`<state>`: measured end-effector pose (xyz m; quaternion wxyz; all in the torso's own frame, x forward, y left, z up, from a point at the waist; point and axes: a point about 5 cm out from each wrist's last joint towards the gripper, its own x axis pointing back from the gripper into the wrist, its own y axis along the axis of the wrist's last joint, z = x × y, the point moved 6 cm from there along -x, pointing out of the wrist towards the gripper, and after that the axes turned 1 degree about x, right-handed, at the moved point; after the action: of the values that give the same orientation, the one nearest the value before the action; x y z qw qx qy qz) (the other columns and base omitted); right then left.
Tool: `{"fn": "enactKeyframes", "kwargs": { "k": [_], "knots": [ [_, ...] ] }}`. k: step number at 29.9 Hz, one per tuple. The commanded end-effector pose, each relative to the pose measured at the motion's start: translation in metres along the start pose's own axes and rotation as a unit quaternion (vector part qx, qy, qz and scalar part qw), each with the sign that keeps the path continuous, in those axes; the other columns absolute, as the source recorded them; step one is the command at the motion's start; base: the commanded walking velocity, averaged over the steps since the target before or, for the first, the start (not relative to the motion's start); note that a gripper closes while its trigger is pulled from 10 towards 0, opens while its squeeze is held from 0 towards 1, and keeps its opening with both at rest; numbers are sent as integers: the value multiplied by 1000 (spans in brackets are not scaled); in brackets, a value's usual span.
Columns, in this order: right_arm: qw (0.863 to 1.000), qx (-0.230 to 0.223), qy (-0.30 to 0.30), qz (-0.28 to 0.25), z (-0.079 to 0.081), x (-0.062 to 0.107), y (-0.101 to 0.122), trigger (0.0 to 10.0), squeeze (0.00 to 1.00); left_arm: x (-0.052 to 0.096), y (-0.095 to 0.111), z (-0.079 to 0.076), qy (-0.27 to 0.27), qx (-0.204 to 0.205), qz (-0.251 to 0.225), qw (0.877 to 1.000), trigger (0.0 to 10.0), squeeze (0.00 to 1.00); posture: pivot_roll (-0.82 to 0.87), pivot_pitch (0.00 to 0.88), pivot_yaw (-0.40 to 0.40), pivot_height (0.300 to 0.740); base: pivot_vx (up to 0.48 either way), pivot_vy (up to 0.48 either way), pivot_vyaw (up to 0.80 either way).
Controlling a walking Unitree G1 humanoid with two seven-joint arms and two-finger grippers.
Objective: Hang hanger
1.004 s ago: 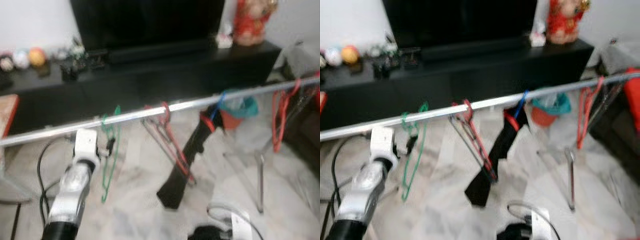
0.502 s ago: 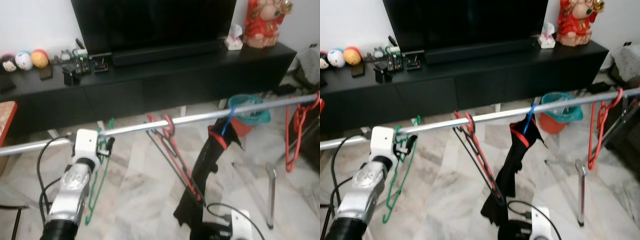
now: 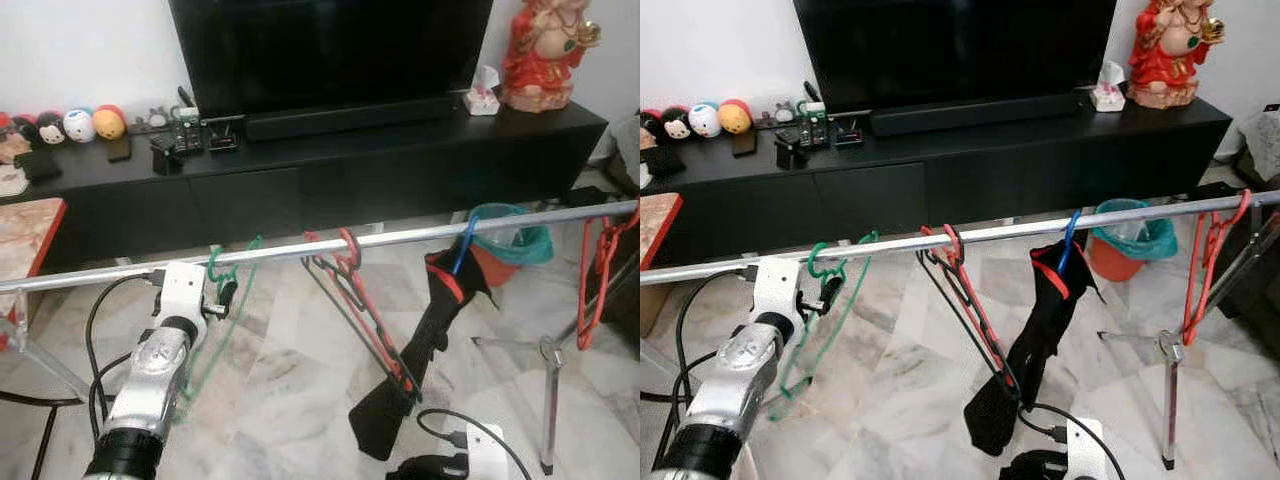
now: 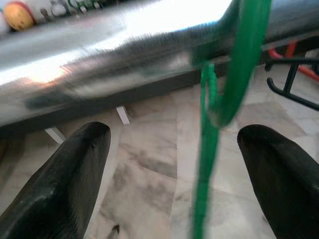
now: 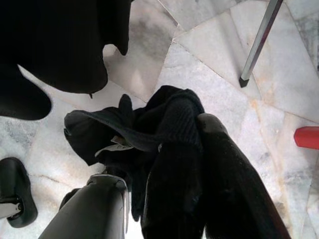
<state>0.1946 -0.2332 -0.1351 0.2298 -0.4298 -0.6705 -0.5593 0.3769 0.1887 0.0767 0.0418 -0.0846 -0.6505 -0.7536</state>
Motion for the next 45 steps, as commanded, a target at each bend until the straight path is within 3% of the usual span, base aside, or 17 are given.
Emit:
{"fn": "enactKeyframes", "kwargs": {
  "k": [1,2,4,5,6,11,13,14,15,16,45],
  "knots": [
    [1000,-4,-1,-13,1,-1,8,10000,0,-3,0,-4,-9,-2,-1,1000,4157,0,13,0,36,728,0,0,0],
    [1000,-4,-1,-14,1,-1,9,10000,0,-5,-3,-7,-19,-4,6,1000,2941,0,8,0,39,728,0,0,0],
    [1000,-4,-2,-14,1,-1,9,10000,0,-6,-7,-11,-31,-7,15,999,2941,0,8,0,39,728,0,0,0],
    [1000,-5,-2,-14,1,-1,9,10000,0,-8,-9,-13,-38,-2,19,999,8549,0,4,0,40,728,0,0,0],
    [1000,-5,-3,-15,0,-1,10,10000,0,-9,-10,-14,-41,-2,22,999,10000,0,4,0,40,728,0,0,0],
    [1000,-8,-5,-16,-1,-1,10,10000,0,-17,-8,-12,-41,-15,20,999,10000,0,4,0,42,728,0,0,0],
    [1000,-7,-5,-16,0,-1,10,10000,0,-19,-6,-11,-36,-16,17,999,8196,0,5,0,42,728,0,0,0],
    [1000,-7,-5,-16,0,-1,10,10000,0,-20,-5,-8,-30,-16,16,999,4118,0,5,0,42,728,0,0,0],
    [1000,-7,-5,-16,0,-1,11,10000,0,-21,-4,-8,-28,-16,16,999,4118,0,5,0,42,728,0,0,0],
    [1000,-8,-5,-16,0,-1,11,10000,0,-21,-4,-7,-26,-16,15,999,0,0,2,0,42,728,0,0,0],
    [1000,-5,-4,-18,1,-1,12,10000,0,-22,1,-7,-33,-11,-10,999,0,0,11,0,43,728,0,0,0]
  ]
}}
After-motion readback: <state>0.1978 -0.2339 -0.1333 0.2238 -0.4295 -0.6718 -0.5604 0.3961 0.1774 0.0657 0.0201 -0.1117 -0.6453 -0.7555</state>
